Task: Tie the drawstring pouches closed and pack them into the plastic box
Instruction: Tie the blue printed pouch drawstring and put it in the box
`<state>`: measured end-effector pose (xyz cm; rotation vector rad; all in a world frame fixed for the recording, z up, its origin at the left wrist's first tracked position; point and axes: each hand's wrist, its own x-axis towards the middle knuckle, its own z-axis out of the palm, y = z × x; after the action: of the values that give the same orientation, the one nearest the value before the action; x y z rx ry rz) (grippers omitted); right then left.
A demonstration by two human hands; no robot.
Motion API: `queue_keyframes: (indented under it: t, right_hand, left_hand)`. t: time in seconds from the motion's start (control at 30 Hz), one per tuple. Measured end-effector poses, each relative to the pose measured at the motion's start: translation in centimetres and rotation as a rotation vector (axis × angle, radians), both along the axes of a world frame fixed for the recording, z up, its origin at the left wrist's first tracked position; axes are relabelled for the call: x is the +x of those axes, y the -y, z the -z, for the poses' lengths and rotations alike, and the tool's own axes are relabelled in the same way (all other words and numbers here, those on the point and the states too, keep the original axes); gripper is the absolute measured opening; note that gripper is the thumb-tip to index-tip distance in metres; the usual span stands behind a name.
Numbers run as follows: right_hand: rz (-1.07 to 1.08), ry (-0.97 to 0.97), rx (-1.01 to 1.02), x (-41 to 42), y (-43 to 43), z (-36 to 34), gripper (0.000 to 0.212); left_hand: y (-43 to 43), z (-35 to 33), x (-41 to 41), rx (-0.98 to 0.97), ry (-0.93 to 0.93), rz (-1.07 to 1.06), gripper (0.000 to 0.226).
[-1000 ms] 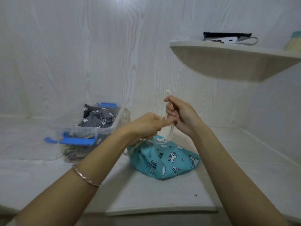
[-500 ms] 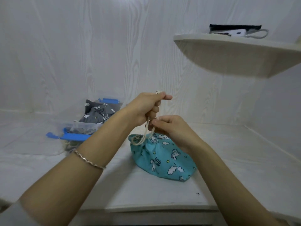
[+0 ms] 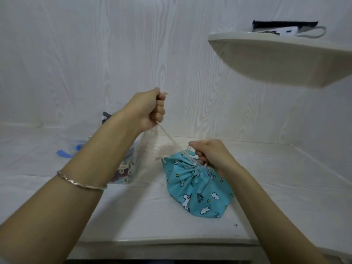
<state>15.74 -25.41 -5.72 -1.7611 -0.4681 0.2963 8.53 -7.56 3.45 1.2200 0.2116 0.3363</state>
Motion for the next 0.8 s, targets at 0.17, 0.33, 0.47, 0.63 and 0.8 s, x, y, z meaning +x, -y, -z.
queue_keyframes:
  t: [0.17,0.33,0.47,0.63,0.8]
  right_hand:
    - [-0.340,0.058,-0.029,-1.9,-0.6,-0.9,0.038]
    - [-0.436,0.112,0.085,-2.6,-0.1,-0.6,0.022]
    - [-0.429,0.191,0.014,-3.0,0.4,-0.6,0.014]
    - [-0.371,-0.075,0.357,-2.2,0.3,-0.8,0.022]
    - [-0.309,-0.255,0.557,-1.1,0.3,-1.2,0.019]
  left_hand:
    - [3.5,-1.0,2.6,-0.334,0.036,0.188,0.041]
    - [5.3,0.0,5.1,-0.474,-0.019,0.248,0.042]
    - [4.7,1.9,5.4,-0.225,-0.122,0.288,0.050]
    - [3.0,3.1,3.8,0.168,-0.403,0.446,0.095]
    - [2.2,4.6,2.2,0.483,-0.402,0.390,0.078]
